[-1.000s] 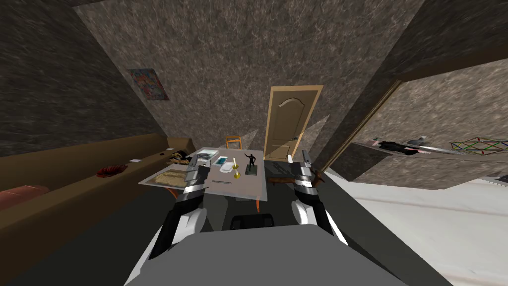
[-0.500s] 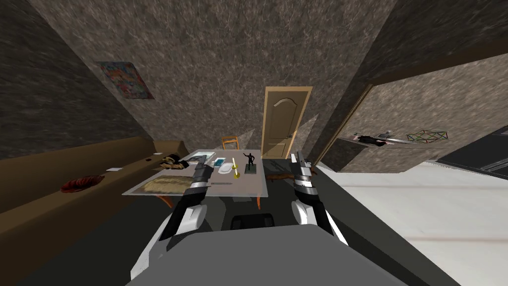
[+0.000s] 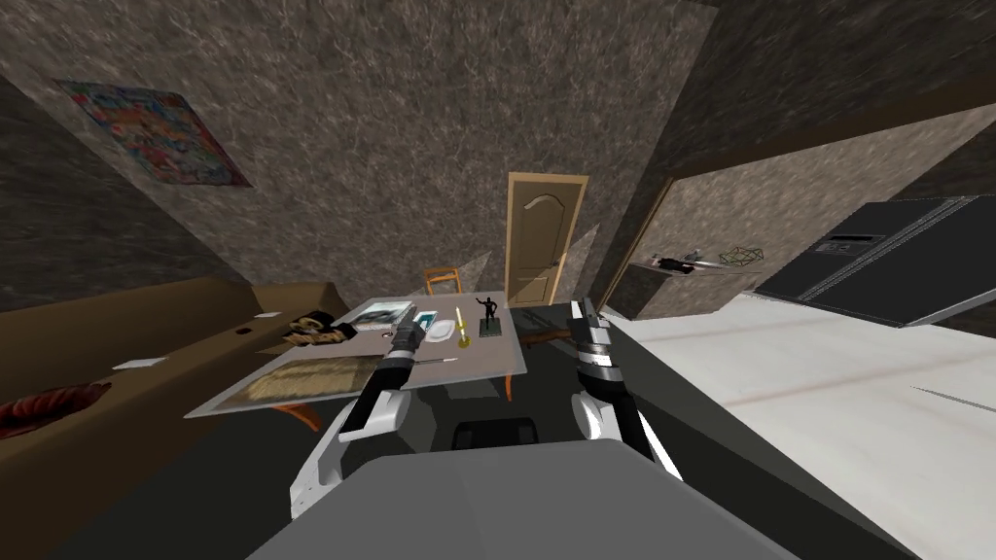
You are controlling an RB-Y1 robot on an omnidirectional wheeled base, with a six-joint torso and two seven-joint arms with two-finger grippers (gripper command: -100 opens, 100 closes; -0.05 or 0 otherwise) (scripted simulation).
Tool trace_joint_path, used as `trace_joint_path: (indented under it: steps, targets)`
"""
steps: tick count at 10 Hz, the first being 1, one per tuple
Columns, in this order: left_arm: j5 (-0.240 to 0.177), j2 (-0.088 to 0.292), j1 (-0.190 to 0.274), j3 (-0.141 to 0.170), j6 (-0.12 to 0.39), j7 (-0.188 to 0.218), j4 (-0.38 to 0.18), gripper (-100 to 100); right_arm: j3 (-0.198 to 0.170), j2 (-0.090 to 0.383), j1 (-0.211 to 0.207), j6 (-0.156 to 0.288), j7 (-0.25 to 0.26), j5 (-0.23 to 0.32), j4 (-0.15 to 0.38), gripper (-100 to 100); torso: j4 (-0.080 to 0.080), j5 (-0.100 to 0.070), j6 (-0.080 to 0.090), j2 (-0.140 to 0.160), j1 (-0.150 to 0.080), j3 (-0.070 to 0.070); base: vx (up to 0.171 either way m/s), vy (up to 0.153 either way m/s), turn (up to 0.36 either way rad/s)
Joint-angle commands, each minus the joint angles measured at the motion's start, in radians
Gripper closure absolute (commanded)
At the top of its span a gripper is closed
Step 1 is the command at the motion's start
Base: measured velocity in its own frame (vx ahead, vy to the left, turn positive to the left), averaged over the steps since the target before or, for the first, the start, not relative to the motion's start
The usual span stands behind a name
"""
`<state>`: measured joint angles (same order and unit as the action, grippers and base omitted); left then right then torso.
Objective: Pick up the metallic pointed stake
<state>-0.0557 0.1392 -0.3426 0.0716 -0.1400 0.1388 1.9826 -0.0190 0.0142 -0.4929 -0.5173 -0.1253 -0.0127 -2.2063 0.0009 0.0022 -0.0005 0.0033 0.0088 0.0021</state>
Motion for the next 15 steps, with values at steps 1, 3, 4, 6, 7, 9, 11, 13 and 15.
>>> trace_joint_path:
  steps: [1, 3, 4, 6, 7, 9, 11, 13, 15]
  targets:
    - [0.006, 0.009, 0.033, 0.01, 0.043, 0.017, -0.05, -100, 0.0, 0.0, 0.0, 0.0, 0.0, 0.0, 0.0, 0, 0.0, 0.0, 0.0, 0.0, 0.0, 0.0, -0.03, 0.087, -0.211]
    - [0.013, 0.012, 0.061, 0.017, 0.081, 0.029, -0.103, -100, 0.0, 0.0, 0.0, 0.0, 0.0, 0.0, 0.0, 0, -0.001, 0.0, 0.001, -0.002, 0.001, -0.001, -0.05, 0.123, -0.22]
    - [0.019, 0.016, 0.09, 0.024, 0.114, 0.042, -0.141, -100, 0.0, 0.0, 0.0, 0.0, 0.0, 0.0, 0.0, 0, -0.001, 0.0, 0.0, -0.002, 0.0, -0.001, -0.064, 0.086, -0.198]
    - [0.025, 0.019, 0.119, 0.032, 0.156, 0.055, -0.185, -100, 0.0, 0.0, 0.0, 0.0, 0.0, 0.0, 0.0, 0, -0.001, -0.001, 0.0, -0.002, -0.003, -0.001, -0.058, 0.075, -0.133]
    - [0.025, 0.019, 0.119, 0.032, 0.159, 0.055, -0.199, -100, 0.0, 0.0, 0.0, 0.0, 0.0, 0.0, 0.0, 0, -0.001, -0.001, 0.0, -0.002, -0.003, -0.001, -0.052, 0.065, -0.136]
    - [0.03, 0.022, 0.149, 0.041, 0.199, 0.068, -0.25, -100, 0.0, 0.0, 0.0, 0.0, 0.0, 0.0, 0.0, 0, -0.001, -0.001, 0.001, -0.003, -0.002, -0.002, -0.055, 0.08, -0.19]
    - [0.035, 0.026, 0.178, 0.05, 0.24, 0.08, -0.303, -100, 0.0, 0.0, 0.0, 0.0, 0.0, 0.0, 0.0, 0, -0.001, -0.001, 0.0, -0.003, -0.002, -0.002, -0.046, 0.076, -0.185]
    - [0.038, 0.029, 0.207, 0.06, 0.281, 0.093, -0.357, -100, 0.0, 0.0, 0.0, 0.0, 0.0, 0.0, 0.0, 0, -0.001, -0.001, 0.0, -0.003, -0.003, -0.002, -0.059, 0.069, -0.18]
    - [0.041, 0.034, 0.235, 0.07, 0.322, 0.106, -0.404, -100, 0.0, 0.0, 0.0, 0.0, 0.0, 0.0, 0.0, 0, -0.001, -0.001, 0.0, -0.003, -0.004, -0.002, -0.057, 0.051, -0.16]
